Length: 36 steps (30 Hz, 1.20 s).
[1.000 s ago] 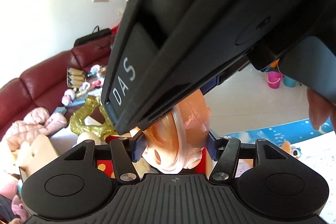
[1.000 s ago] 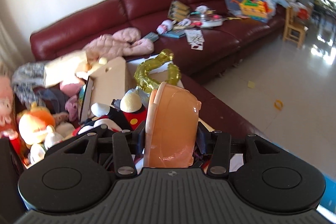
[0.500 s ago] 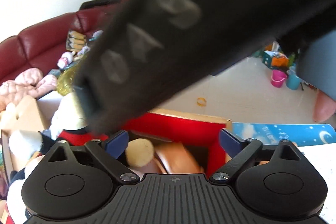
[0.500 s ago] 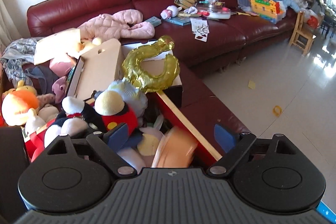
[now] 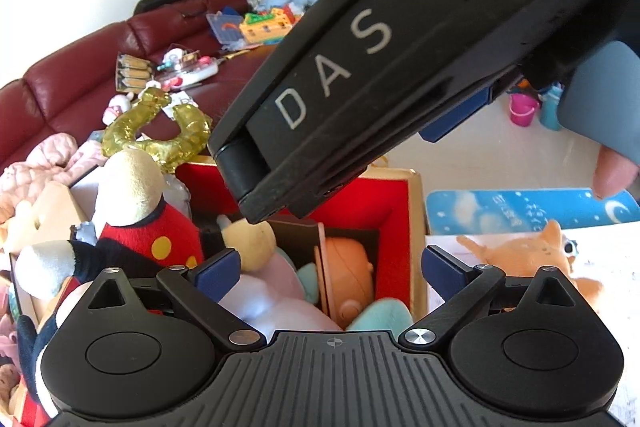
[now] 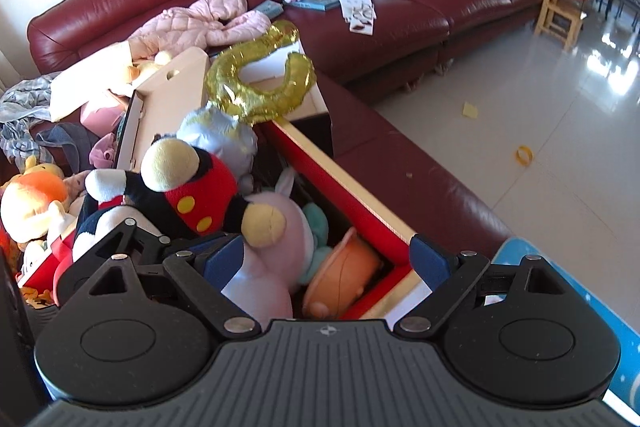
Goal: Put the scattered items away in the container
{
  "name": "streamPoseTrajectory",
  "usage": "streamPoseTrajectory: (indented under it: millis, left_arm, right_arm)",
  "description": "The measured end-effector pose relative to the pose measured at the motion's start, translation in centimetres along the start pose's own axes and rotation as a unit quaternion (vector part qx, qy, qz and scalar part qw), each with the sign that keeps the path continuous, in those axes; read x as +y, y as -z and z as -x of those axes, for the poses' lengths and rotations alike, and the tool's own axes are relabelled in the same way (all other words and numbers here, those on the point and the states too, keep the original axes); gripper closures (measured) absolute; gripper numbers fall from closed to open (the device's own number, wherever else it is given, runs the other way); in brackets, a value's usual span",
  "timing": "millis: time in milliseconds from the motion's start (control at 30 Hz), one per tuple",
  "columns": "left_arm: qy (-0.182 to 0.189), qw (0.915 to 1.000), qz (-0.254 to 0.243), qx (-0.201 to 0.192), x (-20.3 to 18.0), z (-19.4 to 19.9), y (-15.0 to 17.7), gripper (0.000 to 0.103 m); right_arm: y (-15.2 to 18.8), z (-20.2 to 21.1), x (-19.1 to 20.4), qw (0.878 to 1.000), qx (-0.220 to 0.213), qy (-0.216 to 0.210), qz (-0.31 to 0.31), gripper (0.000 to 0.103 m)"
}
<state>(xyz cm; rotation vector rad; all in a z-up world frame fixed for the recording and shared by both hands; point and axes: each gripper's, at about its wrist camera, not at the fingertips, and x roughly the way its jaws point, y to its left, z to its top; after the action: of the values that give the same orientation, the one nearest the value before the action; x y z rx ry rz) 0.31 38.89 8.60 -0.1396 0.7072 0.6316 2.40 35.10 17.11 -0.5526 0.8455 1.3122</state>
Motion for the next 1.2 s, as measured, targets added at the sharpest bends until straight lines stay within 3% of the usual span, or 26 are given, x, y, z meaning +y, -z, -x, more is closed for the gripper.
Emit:
streamPoseTrajectory:
  millis: [33,100,233,400,600,767,1200]
  left_arm:
    - [-0.002,1.0000,-0.004,0.002,-0.3,0.1,0.0,0.000]
    - [-0.012,0.9999,-0.011,0.005,0.5,4.3,2.4,0.000]
    - [-0.016,0.9993,-0.008,0.032,1.5,5.6,3.8,0.000]
    - [-0.010,0.9975,-0.005,0.070,1.9,7.4,3.8,0.000]
    - [-0.034,0.9958,-0.017,0.083,2.5,9.4,3.8,0.000]
    - [-0.020,0.9944,-0.004,0.103,4.8,10.6,2.4,0.000]
    - [-0.043,0.9888,-0.037,0.138,4.5,12.4,3.6,0.000]
  right_arm:
    - [0.1,0.1,0.1,1.000,0.002,0.001,0.002,0.010]
    - [0.4,0.3,0.3,1.000,0.007,0.003,0.006,0.009]
    - [1.1,0.6,0.9,1.000,0.012,0.009,0.014,0.006]
    - [1.8,0.5,2.0,0.999,0.025,0.012,0.035,0.005]
    - [2.3,0.0,3.6,0.995,0.047,0.028,0.082,0.004]
    - [2.0,-0.3,3.9,0.992,0.062,0.043,0.096,0.002]
    - [3.6,-2.1,5.2,0.983,0.119,0.022,0.136,0.002]
